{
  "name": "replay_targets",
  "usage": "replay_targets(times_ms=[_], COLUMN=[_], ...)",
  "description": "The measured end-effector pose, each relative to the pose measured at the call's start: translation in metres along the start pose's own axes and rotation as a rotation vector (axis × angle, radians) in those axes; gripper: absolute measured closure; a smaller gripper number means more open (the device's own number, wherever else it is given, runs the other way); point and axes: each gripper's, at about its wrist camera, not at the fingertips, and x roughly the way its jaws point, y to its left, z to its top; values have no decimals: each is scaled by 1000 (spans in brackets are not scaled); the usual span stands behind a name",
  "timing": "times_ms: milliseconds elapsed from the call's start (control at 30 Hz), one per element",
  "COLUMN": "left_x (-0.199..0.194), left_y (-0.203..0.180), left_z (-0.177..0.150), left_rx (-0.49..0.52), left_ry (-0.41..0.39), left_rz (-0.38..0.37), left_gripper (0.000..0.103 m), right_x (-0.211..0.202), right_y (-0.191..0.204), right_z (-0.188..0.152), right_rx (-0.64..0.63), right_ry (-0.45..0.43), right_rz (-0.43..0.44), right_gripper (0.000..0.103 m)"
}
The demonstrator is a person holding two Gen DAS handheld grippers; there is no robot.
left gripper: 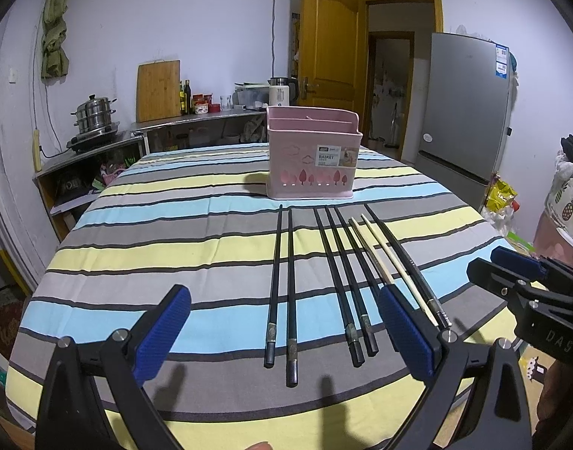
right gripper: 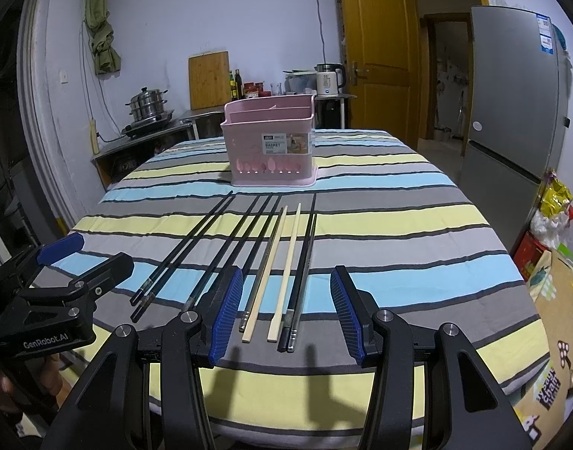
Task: Organize utensils
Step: 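Close the right gripper on a black chopstick while the left gripper grasps another black chopstick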
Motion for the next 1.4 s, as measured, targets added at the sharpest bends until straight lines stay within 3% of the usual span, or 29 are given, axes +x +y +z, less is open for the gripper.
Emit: replay_targets(times_ms=[467,567,867,933,1000,1067,1233,1400], left_x=[50,67,137,151,163,170,187,193], left_y=[20,28,46,46,43,42,37,34], left_z=[27,39,66,69,71,74,76,79], left_rx=[-10,-19,-35,-28,-18,-12,13,36], left_ry=[102,133,294,323,339,359,399,414], left_rz=[-15,-24,-54,-54,-68,-96,-116,-123], left_gripper=[2,10,13,17,19,25,40,47], right_x=[39,56,121,133,148,161,186,205], right_y=[-4,-8,-28,-32,-36,-40,-48,-49], right_z=[21,32,64,69,73,75,82,84], right_rx=[-12,-3,31,36,35,40,56,58], right_ry=[53,79,160,177,205,233,276,325], right_rz=[27,29,29,30,31,32,45,45], right_gripper=[53,53,53,57,70,76,79,84])
